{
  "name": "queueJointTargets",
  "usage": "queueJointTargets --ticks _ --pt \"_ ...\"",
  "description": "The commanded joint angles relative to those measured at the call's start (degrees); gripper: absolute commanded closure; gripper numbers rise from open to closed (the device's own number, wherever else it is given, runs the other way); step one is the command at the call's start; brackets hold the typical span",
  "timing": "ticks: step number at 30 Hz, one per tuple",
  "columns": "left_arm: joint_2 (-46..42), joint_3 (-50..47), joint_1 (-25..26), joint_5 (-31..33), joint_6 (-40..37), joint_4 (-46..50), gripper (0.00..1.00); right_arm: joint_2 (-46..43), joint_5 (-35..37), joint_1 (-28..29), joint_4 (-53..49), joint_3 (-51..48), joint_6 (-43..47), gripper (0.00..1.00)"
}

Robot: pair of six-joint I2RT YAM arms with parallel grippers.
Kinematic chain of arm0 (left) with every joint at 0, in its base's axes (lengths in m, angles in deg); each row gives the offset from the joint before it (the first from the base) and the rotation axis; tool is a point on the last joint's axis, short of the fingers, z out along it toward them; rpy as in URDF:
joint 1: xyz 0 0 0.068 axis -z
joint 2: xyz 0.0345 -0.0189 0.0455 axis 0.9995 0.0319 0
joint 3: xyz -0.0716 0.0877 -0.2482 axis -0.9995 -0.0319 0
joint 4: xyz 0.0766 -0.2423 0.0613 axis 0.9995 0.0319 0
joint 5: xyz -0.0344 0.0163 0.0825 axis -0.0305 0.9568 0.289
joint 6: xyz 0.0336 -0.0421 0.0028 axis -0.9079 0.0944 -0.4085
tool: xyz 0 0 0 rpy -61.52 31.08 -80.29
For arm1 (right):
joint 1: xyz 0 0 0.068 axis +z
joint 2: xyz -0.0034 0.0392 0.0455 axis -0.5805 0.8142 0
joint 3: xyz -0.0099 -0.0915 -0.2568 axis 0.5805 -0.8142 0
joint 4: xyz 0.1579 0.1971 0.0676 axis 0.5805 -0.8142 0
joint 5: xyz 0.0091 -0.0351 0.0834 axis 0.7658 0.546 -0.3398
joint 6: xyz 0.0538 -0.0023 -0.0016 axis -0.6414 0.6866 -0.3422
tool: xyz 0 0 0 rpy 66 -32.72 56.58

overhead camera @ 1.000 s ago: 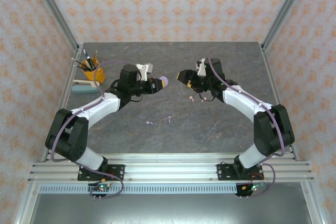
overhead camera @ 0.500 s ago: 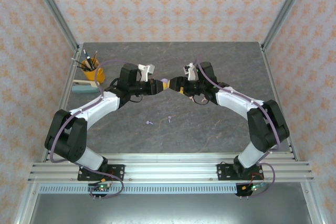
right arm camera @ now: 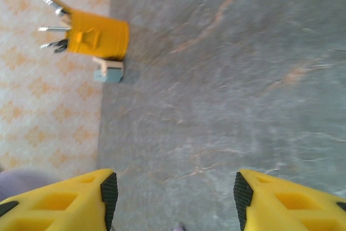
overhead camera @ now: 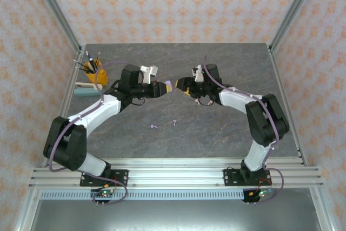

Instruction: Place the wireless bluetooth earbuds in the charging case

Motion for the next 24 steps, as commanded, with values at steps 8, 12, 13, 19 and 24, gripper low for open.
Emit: queueJointTargets --ticks 8,12,13,19,24 --pt "-1.75 0.59 0.21 -2.26 -2.70 0.56 0.90 -8.25 -1.10 -0.85 2.71 -3.55 -1.45 0.41" --pt "-0.35 1.24 0.25 -3.38 -1.95 -0.79 0.90 -10.09 -5.12 -0.81 6.82 -5.51 -3.30 0.43" --pt "-0.12 1.28 0.23 -3.68 -1.54 -1.35 0.90 -10.31 -5.82 -0.76 7.58 -5.62 -3.68 0.44" --pt "1.03 1.52 0.23 -4.72 0.28 -4.01 0.90 -9.30 -7.55 0.23 10.20 -4.54 -5.36 0.52" --pt "1.05 1.74 0.21 -4.90 0.86 -4.68 0.90 -8.05 -7.51 1.50 10.02 -3.69 -5.16 0.56"
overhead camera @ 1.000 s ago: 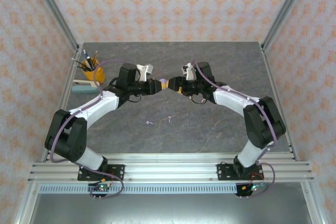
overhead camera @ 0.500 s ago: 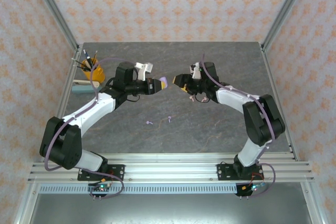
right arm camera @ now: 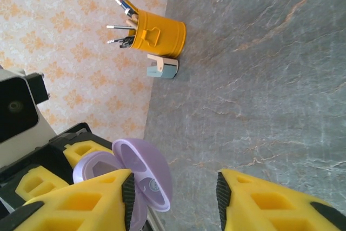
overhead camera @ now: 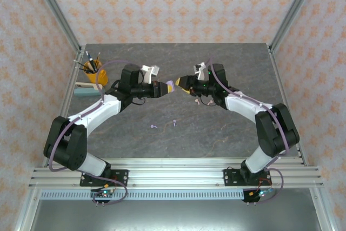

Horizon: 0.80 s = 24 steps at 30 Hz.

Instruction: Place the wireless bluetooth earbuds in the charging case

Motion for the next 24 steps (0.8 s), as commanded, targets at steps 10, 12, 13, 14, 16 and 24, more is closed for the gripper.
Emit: queueJointTargets --ticks 10,12,13,14,16,24 --pt "0.31 2.33 0.16 -1.86 1.23 -3.06 0.91 2.97 -0.98 2.03 3.44 1.09 0.02 0.64" --pt "0.26 2.30 0.16 -2.07 1.26 -2.94 0.90 3.35 -0.71 2.04 3.44 1.34 0.02 0.66" --pt "0.21 2.32 0.15 -2.21 1.20 -2.96 0.90 3.59 -0.55 2.03 3.44 1.59 0.02 0.67" --pt "0.13 2.34 0.14 -2.26 1.13 -2.81 0.90 3.81 -0.45 2.07 3.44 1.95 -0.06 0.68" --pt "-0.09 2.10 0.13 -2.34 0.97 -2.59 0.91 4.34 -0.18 2.03 3.44 2.62 -0.34 0.70" --pt "-0.40 1.71 0.14 -2.21 0.84 -2.50 0.90 5.75 -3.02 2.19 5.37 5.00 -1.74 0.71"
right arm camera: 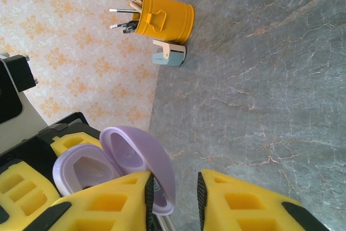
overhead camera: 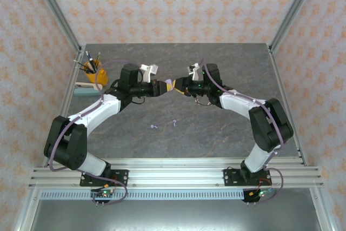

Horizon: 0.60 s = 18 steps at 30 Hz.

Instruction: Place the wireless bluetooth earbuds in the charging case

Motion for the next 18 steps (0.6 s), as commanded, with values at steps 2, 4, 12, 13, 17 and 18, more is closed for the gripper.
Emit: queueJointTargets --ticks 2,4,12,13,17,18 --pt "-0.62 1.66 0.59 -2.71 0.42 -2.38 0.90 1.27 -1.91 0.60 3.41 2.47 -0.26 0.74" --pt "-0.53 1.76 0.58 -2.71 0.75 -2.91 0.90 1.25 -2.22 0.59 3.15 2.30 0.01 0.78" --pt "-0.35 2.45 0.52 -2.78 1.11 -3.02 0.90 1.19 -1.49 0.59 2.32 1.33 0.81 0.88" --pt "-0.43 2.46 0.58 -2.72 1.07 -3.03 0.90 1.19 -1.36 0.60 2.18 1.37 0.89 0.90" --pt "-0.53 2.53 0.51 -2.54 1.15 -2.88 0.90 1.19 -0.66 0.51 1.37 1.52 1.35 0.96" --pt "-0.53 2.55 0.51 -2.47 1.11 -2.94 0.90 1.23 -0.53 0.50 1.19 1.50 1.42 0.97"
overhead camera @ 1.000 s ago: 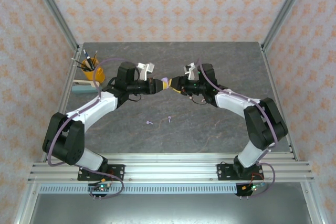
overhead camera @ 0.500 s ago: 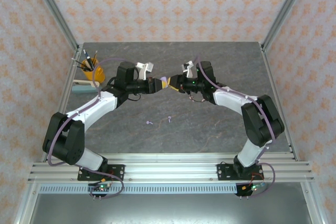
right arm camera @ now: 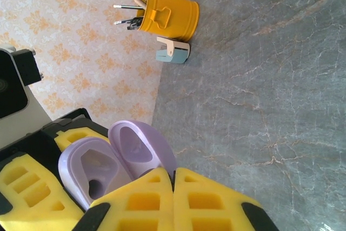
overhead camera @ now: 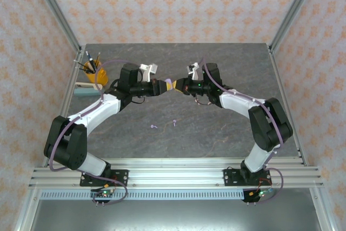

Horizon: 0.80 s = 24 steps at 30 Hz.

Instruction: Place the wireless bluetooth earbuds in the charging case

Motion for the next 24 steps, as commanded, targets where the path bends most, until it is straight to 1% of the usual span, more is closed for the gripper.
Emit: queueJointTargets --ticks 1,2,6,8,11,13,15,17,21,24 --pt "-0.53 2.19 0.64 -3.06 -0.20 -2.89 0.90 0.73 0.68 0.48 0.89 1.15 0.94 0.98" --pt "-0.46 2.32 0.66 -3.06 -0.18 -2.87 0.90 0.73 0.75 0.46 0.80 1.15 0.98 1.00" --pt "-0.41 2.40 0.66 -2.91 -0.49 -2.53 0.89 0.55 1.30 0.41 0.18 1.48 1.19 1.00" --pt "-0.31 2.34 0.64 -2.80 -0.67 -2.25 0.86 0.39 1.64 0.37 -0.25 1.76 1.29 1.00" --pt "-0.35 2.25 0.62 -2.35 -0.84 -1.82 0.70 -0.05 2.36 0.42 -2.02 2.41 2.09 1.00" --pt "-0.53 2.08 0.69 -1.68 -1.10 -1.56 0.54 -0.56 3.58 0.45 -4.93 3.20 3.67 1.00" --pt "-0.79 1.85 0.67 -1.02 -1.23 -1.53 0.42 -1.16 4.88 0.37 -7.86 3.88 5.42 1.00" --pt "-1.03 1.75 0.62 -0.44 -1.32 -1.51 0.35 -1.23 5.55 0.43 -10.76 4.81 7.11 1.00" --pt "-1.23 1.75 0.53 0.44 -1.40 -1.40 0.25 -0.60 6.21 0.45 -15.01 6.61 9.69 1.00" --pt "-1.23 1.88 0.14 0.80 -2.01 -0.41 0.20 -0.10 6.65 0.37 -18.13 8.18 12.09 1.00"
